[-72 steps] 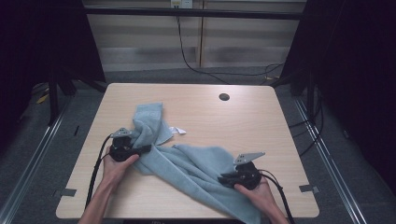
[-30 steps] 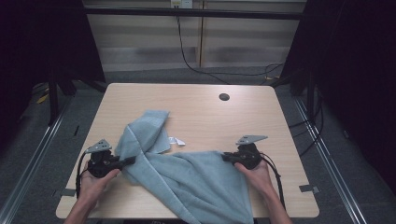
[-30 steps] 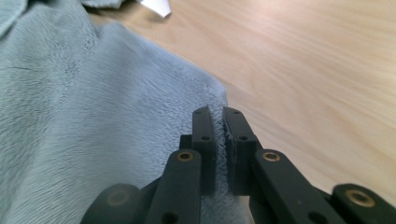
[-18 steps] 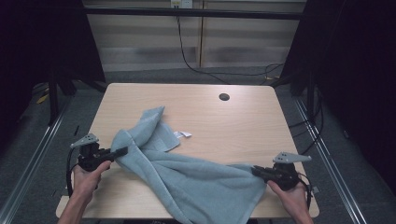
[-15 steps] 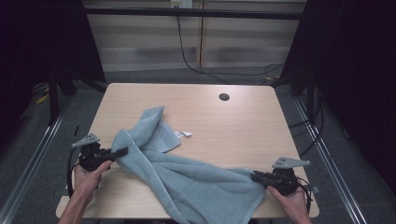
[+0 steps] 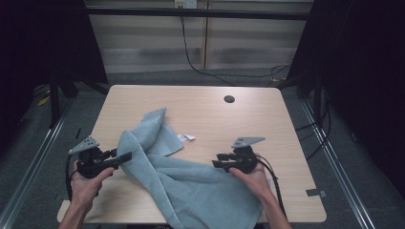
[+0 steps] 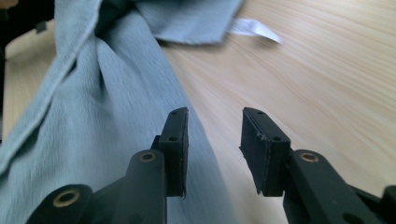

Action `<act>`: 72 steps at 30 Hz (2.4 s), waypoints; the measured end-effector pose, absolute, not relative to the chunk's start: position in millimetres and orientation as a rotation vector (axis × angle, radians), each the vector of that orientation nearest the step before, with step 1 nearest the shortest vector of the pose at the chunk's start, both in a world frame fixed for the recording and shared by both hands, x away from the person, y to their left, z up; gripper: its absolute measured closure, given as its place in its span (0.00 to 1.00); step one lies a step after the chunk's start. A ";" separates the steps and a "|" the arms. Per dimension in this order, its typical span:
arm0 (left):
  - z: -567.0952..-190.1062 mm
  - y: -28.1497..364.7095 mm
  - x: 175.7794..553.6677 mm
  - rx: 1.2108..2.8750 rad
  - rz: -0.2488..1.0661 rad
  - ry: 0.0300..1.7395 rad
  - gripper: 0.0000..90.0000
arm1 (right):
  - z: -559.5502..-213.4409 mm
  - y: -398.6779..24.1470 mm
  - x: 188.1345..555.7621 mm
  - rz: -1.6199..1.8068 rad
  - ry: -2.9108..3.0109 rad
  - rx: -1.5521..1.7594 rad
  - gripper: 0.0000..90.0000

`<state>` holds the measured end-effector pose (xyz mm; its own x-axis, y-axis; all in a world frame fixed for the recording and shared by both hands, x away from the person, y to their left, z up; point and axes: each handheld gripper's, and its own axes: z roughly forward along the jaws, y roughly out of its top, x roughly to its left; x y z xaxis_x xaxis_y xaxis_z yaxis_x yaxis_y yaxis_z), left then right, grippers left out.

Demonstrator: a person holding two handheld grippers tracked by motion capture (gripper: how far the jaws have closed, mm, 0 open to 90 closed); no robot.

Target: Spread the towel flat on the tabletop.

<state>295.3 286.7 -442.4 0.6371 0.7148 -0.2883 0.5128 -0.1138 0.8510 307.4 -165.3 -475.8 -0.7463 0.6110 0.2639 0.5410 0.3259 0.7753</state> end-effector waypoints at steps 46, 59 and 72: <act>-467.3 225.0 309.3 1.924 -0.009 0.820 0.66 | -457.5 -257.9 203.0 1.410 2.436 1.152 0.86; -493.1 149.7 312.0 2.071 -0.107 0.786 0.45 | -485.2 -213.6 287.9 1.251 2.589 1.161 0.68; -496.2 168.5 313.7 2.100 -0.028 0.776 0.91 | -481.1 -206.9 237.3 1.364 2.654 1.092 0.93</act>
